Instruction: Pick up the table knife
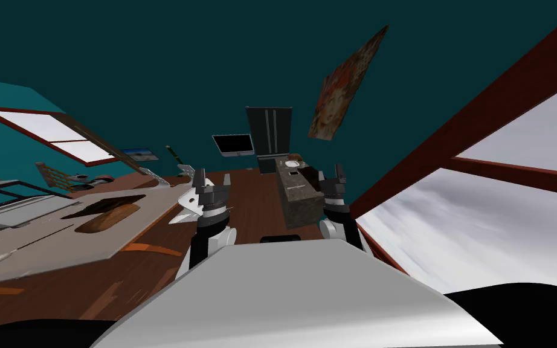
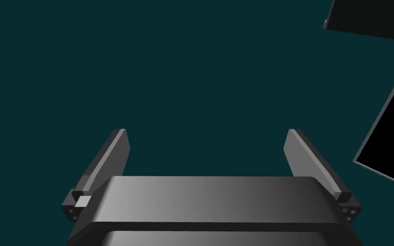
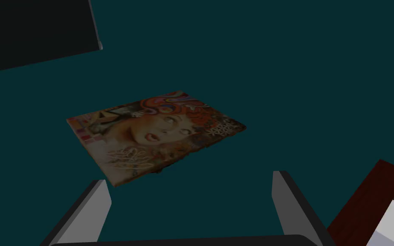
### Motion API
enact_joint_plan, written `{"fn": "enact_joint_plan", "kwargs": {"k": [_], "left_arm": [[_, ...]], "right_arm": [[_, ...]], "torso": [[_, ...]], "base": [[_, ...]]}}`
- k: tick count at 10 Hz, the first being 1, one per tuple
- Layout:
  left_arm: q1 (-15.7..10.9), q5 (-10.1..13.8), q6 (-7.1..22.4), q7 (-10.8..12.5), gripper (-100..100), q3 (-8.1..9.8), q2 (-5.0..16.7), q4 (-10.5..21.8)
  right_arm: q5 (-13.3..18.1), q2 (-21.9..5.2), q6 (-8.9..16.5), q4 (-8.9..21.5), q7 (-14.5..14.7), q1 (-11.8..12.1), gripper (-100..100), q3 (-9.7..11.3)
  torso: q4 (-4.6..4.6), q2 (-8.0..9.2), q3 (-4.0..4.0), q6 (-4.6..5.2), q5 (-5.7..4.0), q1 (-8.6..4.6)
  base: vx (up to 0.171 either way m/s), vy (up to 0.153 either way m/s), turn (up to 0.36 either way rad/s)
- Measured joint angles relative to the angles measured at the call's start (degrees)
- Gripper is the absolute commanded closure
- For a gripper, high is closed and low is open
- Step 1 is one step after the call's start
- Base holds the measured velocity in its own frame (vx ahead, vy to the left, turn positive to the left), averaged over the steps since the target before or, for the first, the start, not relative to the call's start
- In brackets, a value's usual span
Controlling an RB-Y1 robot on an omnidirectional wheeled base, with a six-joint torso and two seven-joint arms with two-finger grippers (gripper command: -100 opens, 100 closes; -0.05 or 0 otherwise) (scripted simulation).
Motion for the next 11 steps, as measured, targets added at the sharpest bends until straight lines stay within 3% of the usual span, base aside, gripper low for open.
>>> {"fn": "enact_joint_plan", "kwargs": {"k": [3,7,11], "left_arm": [[-0.01,0.0,0.0,0.0,0,0.0,0.0,0.0],[0.0,0.0,0.0,0.0,0,0.0,0.0,0.0],[-0.01,0.0,0.0,0.0,0,0.0,0.0,0.0]], "right_arm": [[1.44,-3.7,-1.2,2.69,-0.04,-2.22,-100,1.41],[5.15,-9.8,-3.65,7.77,0.03,-6.9,-100,5.37],[9.25,-15.82,-6.66,14.61,0.07,-13.14,-100,9.56]], "torso": [[0.0,0.0,0.0,-0.02,0.0,-0.02],[0.0,0.01,0.01,0.02,0.0,-0.02],[0.0,0.0,0.0,-0.03,0.0,0.01]], "base": [[-0.007,-0.002,0.179],[-0.01,-0.001,0.193],[-0.012,0.003,0.265]]}}
